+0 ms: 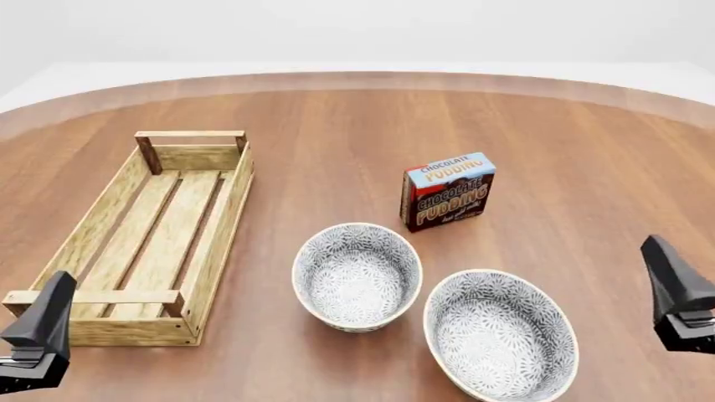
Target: Stack the left bowl on the right bowl and place them in the tray.
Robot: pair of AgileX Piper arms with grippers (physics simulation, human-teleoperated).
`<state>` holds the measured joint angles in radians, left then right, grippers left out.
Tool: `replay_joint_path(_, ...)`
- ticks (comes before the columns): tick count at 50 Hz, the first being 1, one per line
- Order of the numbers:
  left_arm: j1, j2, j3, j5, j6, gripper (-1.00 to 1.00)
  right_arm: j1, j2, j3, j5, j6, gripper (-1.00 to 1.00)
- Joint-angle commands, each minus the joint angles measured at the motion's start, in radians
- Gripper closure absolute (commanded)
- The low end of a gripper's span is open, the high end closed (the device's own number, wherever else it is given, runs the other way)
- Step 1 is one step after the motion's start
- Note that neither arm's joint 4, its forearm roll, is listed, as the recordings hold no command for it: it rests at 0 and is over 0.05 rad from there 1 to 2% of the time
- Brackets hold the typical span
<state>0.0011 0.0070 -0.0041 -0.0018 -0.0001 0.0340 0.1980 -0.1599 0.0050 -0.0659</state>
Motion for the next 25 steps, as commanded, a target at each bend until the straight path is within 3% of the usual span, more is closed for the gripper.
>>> replay_joint_path(1,0.0,0.0,0.0,0.0,0.0,-1.0,0.131,0.259,-0.265,0.082,-0.018,-1.0)
replay_joint_path(14,0.001,0.0,0.0,0.0,0.0,-1.0,0.241,0.568,-0.555,0.183,-0.073,-1.0)
replay_joint_path(19,0.001,0.0,0.0,0.0,0.0,-1.0,0.294,0.681,-0.624,0.197,-0.069,-1.0)
replay_joint_path(25,0.001,0.0,0.0,0.0,0.0,-1.0,0.364,0.85,-0.719,0.226,-0.109,-1.0)
